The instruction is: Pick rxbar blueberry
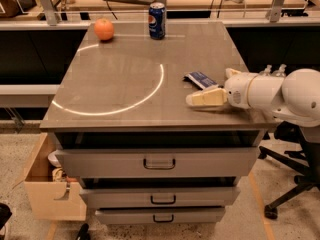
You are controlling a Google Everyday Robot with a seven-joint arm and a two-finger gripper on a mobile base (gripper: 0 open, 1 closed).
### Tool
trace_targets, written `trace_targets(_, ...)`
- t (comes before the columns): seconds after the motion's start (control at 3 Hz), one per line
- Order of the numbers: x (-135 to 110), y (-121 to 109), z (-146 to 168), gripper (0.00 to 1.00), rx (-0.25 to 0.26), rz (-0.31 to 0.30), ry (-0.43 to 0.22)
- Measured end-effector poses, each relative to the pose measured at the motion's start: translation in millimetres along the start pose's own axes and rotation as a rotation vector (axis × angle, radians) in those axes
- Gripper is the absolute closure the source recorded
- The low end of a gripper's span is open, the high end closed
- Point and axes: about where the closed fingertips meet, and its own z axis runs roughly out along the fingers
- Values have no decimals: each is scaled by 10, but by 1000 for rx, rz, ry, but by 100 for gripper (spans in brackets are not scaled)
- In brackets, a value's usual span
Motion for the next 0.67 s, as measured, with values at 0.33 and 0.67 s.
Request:
trace_targets(0.33,207,-17,0,0,-4,17,-8)
trace_targets(0.67,226,-13,-3,18,-3,23,-9)
